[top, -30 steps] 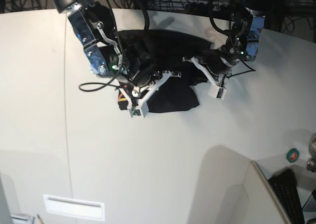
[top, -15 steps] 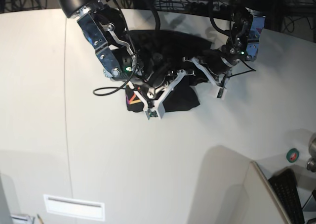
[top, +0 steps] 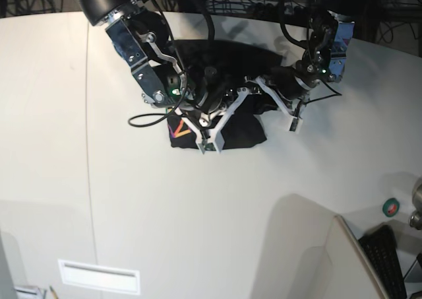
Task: Layout the t-shirt on the table in an organized manner, then fold the t-shirt properly
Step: 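Fold the shirt with the right gripper toward the left gripper, then press and smooth the folded bundle with the right gripper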
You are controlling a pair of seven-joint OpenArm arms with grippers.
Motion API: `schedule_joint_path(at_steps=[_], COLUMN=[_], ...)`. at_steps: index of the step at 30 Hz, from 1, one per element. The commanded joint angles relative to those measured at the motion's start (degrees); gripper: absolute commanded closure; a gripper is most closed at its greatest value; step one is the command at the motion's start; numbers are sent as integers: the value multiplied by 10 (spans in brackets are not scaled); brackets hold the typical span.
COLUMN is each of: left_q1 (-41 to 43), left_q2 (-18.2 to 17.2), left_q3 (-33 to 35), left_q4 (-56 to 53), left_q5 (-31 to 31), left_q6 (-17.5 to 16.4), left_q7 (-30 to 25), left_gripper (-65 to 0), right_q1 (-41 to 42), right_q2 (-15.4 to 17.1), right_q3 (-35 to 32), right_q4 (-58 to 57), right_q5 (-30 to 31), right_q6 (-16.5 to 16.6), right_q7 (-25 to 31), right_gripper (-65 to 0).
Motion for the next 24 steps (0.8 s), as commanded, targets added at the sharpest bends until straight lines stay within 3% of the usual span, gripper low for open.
schedule_joint_path(at_steps=[1, 24], left_q1=[2, 8], left_q2=[-6, -24], left_q3=[-2, -3], left_q4=[-3, 0], left_q5=[22, 21], left_q6=[14, 14], left_q7=[31, 31], left_gripper=[0, 0], right_q1=[10, 31], right_q2=[-9, -12], right_q3=[-12, -15], right_q4=[15, -36], right_q5=[15, 14], right_q6=[19, 19], right_q7=[4, 37], right_gripper=[0, 0])
